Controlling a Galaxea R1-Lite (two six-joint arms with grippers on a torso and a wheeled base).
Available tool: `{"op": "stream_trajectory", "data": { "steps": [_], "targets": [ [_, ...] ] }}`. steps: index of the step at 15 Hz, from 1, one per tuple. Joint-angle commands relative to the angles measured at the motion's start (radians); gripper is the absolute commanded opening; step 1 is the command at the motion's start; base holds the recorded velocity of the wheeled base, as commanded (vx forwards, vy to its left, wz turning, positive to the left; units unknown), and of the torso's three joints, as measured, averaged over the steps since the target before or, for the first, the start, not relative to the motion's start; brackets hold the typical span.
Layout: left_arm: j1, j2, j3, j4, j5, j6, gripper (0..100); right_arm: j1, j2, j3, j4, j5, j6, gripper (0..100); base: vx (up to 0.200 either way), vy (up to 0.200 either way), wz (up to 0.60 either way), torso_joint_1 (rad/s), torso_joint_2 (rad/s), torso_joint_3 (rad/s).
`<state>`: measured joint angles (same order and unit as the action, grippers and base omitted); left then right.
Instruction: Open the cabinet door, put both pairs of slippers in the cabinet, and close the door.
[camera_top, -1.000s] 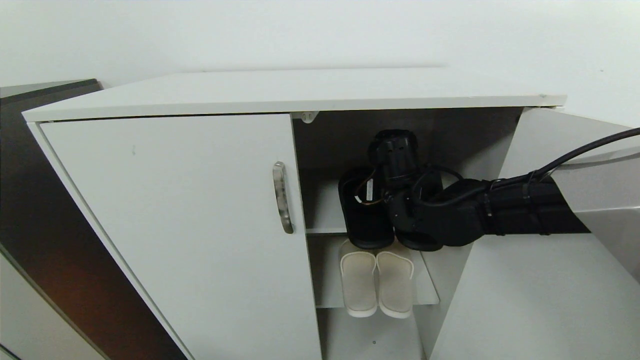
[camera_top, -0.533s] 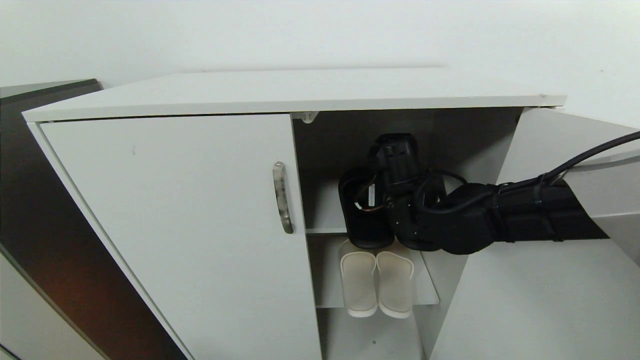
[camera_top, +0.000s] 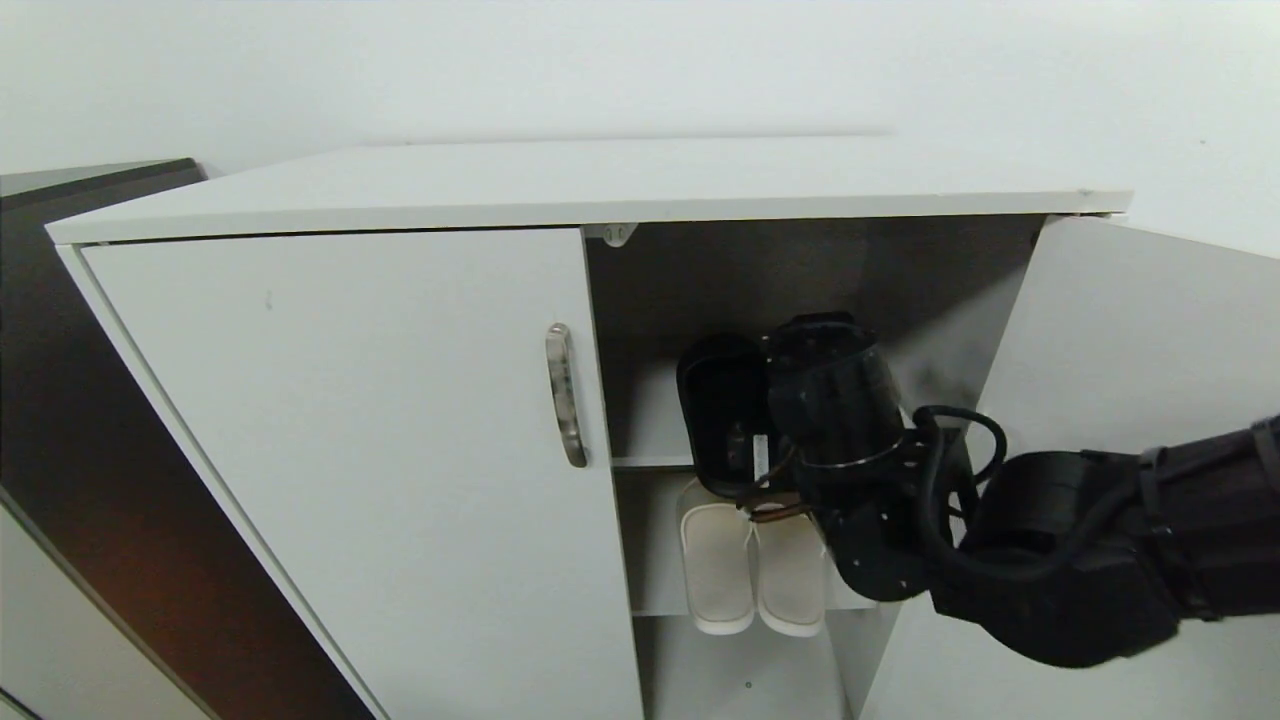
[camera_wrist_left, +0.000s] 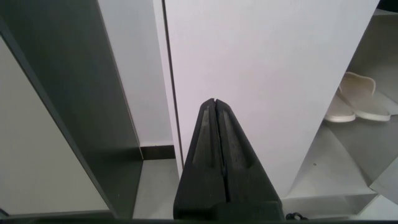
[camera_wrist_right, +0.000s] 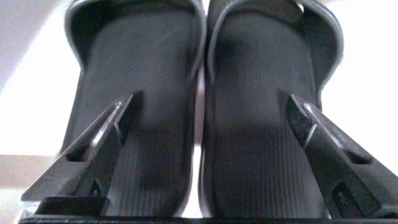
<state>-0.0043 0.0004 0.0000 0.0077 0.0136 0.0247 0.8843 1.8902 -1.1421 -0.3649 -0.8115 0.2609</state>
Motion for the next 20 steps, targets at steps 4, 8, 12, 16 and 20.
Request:
{"op": "stream_trajectory", "data": {
  "steps": [4,8,12,16,20],
  "targets": [
    [0.000,0.001,0.000,0.000,0.000,0.000,0,0.079,-0.172,0.243,-0.100,0.034,0.003,0,0.000,0.000,0.00,0.000,0.00,0.000],
    [0.000,0.000,0.000,0.000,0.000,0.000,0,0.105,-0.192,0.282,-0.121,0.066,0.001,0,0.000,0.000,0.00,0.000,0.00,0.000],
    [0.000,0.001,0.000,0.000,0.000,0.000,0,0.105,-0.186,0.288,-0.121,0.064,0.003,0,0.000,0.000,0.00,0.000,0.00,0.000],
    [0.000,0.000,-0.002,0.000,0.000,0.000,0,0.105,-0.186,0.292,-0.121,0.064,0.005,0,-0.100,0.000,0.00,0.002,0.00,-0.001],
    [0.000,0.000,-0.002,0.000,0.000,0.000,0,0.105,-0.186,0.302,-0.132,0.060,0.003,0,-0.200,0.000,0.00,0.004,0.00,0.004]
  ]
}}
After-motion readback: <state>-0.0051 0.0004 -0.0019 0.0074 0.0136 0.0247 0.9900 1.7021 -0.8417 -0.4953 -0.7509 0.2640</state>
